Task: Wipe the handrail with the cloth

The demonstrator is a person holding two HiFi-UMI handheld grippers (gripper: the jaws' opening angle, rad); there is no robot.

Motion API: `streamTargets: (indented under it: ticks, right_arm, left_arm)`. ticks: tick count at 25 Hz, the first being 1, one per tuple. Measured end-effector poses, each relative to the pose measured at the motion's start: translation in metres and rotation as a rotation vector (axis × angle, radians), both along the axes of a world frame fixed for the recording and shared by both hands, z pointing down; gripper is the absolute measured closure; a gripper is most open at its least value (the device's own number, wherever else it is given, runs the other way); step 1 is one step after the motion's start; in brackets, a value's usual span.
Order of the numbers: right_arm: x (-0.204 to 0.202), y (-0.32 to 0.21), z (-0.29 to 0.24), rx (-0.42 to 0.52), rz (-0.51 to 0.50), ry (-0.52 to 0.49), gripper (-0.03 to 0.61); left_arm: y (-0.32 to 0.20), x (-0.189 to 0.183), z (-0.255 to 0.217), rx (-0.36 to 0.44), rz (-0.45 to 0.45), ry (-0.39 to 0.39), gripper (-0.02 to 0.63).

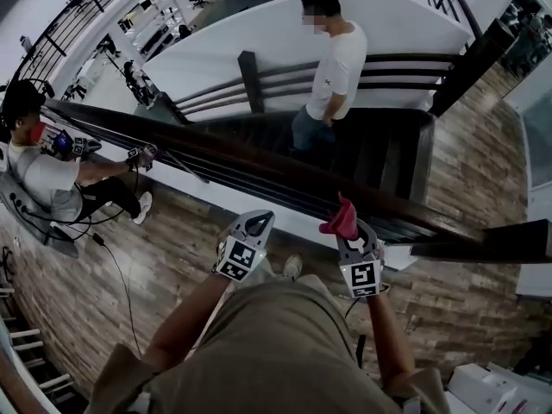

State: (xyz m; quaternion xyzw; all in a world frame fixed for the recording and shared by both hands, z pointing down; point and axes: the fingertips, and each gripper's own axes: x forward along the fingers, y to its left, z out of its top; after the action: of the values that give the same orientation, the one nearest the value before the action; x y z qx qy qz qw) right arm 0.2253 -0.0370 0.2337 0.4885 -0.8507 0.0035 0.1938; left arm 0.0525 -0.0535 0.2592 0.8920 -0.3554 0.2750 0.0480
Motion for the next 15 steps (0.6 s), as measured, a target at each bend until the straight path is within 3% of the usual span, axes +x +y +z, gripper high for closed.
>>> streamTargets:
  ticks: [8,15]
  right_arm:
    - [0.005,0.004,0.007,-0.017,0.009,-0.089,0.454]
    - [0.017,0.0,0.005,-0.004,0.037,-0.088,0.454]
  left_arm:
    - [0.016,0.005,-0.011,0.024,0.025,0.109,0.598]
    - [0.007,0.018,-0.009,-0.006,0.015,0.159,0.598]
